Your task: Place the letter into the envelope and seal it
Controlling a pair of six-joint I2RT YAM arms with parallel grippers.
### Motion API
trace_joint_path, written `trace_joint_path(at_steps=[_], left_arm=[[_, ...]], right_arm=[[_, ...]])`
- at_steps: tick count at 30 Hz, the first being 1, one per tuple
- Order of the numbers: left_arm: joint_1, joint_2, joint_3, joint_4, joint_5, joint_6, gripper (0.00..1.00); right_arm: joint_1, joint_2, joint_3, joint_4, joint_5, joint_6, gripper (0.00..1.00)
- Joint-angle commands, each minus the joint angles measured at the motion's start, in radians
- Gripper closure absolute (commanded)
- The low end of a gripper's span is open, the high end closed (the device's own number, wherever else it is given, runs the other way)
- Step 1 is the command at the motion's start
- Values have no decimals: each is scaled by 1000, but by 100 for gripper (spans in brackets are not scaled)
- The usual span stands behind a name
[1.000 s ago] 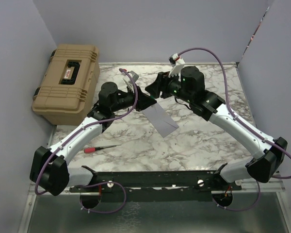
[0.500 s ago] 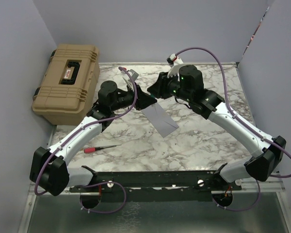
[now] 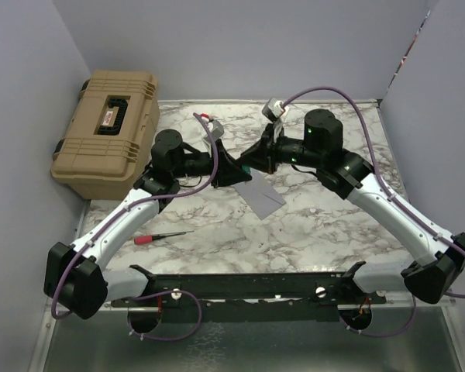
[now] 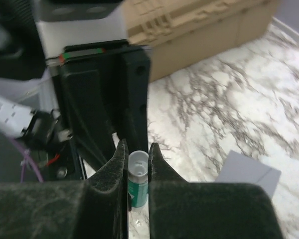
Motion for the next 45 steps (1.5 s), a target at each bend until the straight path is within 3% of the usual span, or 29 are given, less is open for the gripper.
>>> trace_joint_path(at_steps=[1, 5, 7, 8, 10, 13, 15, 19, 24, 31, 38, 45], left_arm=[[-8, -33, 26, 10, 227, 70, 100], [-9, -56, 23, 13, 259, 96, 100], [-8, -65, 20, 15, 240, 97, 100], [-8, -66, 19, 14, 229, 96, 100], [-8, -73, 12, 15, 179, 89, 100], [-8, -85, -6, 15, 59, 70, 100], [-8, -89, -17, 5, -24, 60, 100], [-8, -85, -27, -32, -166, 51, 100], [-8, -58, -11, -73, -237, 50, 100], [-10, -32, 15, -121, -255, 59, 100], [-7, -34, 25, -127, -251, 52, 100], [-7, -39, 30, -129, -251, 41, 100]], right_arm=[[10, -62, -30, 39, -509, -239, 100], [11, -25, 26, -67, -659, -328, 100], [11, 1, 47, -59, -637, -271, 99], [10, 12, 60, -54, -597, -230, 93], [10, 19, 72, -22, -462, -132, 71], [11, -18, 23, 77, -80, 82, 46], [10, -35, 8, 77, 166, 175, 38], [23, -44, -31, 98, 318, 281, 31], [78, 26, 26, 21, 485, 290, 29], [107, 57, 46, 14, 501, 253, 31], [111, 82, 74, -50, 452, 201, 56], [111, 88, 73, -72, 378, 207, 50]])
